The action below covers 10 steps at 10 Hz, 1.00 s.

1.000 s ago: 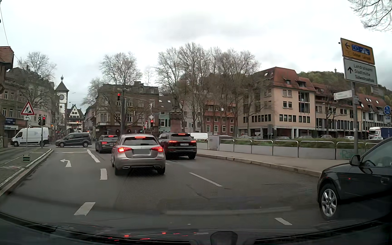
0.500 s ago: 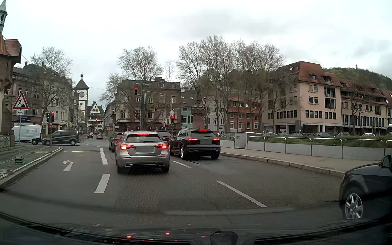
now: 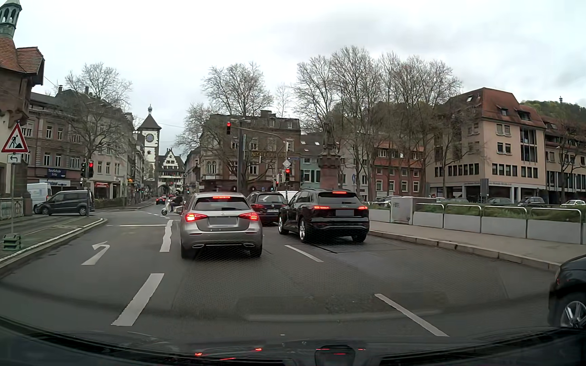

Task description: Follow the waypoints while adhering to traffic rules and regulations

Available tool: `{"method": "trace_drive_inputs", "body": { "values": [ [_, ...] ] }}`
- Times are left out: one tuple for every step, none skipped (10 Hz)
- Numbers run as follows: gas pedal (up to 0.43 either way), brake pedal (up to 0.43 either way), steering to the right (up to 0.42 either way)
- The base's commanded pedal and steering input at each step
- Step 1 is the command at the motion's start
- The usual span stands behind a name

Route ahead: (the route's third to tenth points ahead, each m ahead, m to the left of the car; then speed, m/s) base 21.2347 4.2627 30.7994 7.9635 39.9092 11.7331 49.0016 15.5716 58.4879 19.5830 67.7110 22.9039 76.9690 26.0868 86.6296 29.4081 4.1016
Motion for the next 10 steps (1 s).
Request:
{"method": "trace_drive_inputs", "body": {
  "values": [
    [0.0,0.116,-0.14],
    [0.0,0.11,-0.138],
    [0.0,0.104,-0.136],
    [0.0,0.104,-0.132],
    [0.0,0.104,-0.128],
    [0.0,0.104,-0.125],
    [0.0,0.122,-0.121],
    [0.0,0.128,-0.12],
    [0.0,0.128,-0.119],
    [0.0,0.14,-0.118]
  ]
}}
